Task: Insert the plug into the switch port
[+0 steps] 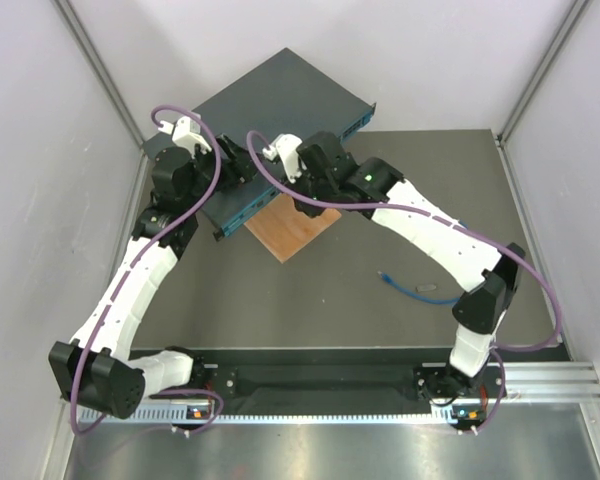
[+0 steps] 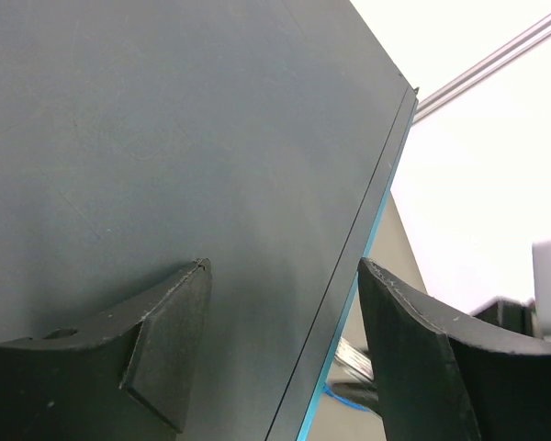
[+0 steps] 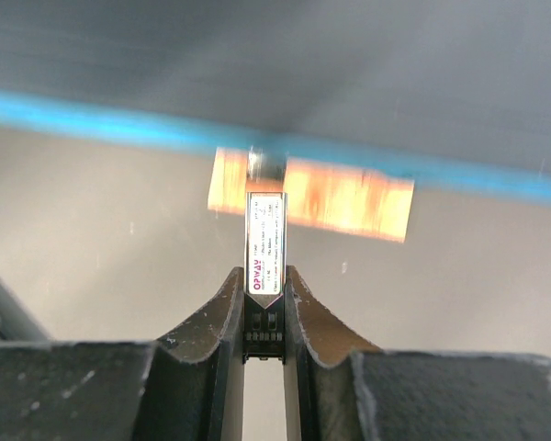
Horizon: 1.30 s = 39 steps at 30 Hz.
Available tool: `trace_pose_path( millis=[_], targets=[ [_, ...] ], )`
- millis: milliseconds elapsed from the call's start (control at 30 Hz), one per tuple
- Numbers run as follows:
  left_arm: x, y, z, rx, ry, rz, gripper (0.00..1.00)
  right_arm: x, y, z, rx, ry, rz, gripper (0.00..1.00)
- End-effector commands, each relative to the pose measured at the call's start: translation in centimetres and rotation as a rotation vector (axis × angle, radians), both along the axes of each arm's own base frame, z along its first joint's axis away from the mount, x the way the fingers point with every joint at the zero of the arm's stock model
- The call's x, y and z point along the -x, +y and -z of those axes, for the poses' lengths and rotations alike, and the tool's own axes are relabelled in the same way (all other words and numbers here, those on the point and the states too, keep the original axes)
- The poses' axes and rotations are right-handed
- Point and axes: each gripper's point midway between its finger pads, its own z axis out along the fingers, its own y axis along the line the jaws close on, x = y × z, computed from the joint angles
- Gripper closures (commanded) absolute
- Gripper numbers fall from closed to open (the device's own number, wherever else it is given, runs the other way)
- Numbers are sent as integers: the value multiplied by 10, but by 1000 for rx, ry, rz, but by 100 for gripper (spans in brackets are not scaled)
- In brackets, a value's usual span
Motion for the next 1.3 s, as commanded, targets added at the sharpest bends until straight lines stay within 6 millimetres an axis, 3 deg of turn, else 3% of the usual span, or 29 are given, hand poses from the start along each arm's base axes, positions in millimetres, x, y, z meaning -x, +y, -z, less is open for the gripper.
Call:
trace_pose_path(
  millis=[0,133,367,700,833,867,900,1067,1267],
  targets=[
    [-3,4,35,-38,121,-17,29,25,-26,-12,33,26,-20,98],
    [-2,3,36,-37,121,-13,30,27,-29,-7,40,30,-11,100],
    [-2,3,36,-32,124,-12,29,15,-17,-26,-8,-9,-3,100],
    [2,0,35,-35,108,17,29,4,0,-35,-40,-32,-12,100],
    [6,-7,27,-1,96,55,29,6,-11,-36,-35,-56,-9,100],
    [7,-7,25,9,94,62,29,7,-15,-27,-16,-51,-14,100],
    [8,-8,24,13,90,69,29,8,-19,-35,-36,-74,-17,100],
    [18,-19,17,53,76,176,31,12,-36,-28,-12,-90,-39,100],
    [19,-22,-1,140,37,280,32,5,-63,-36,-80,-92,-43,100]
  ],
)
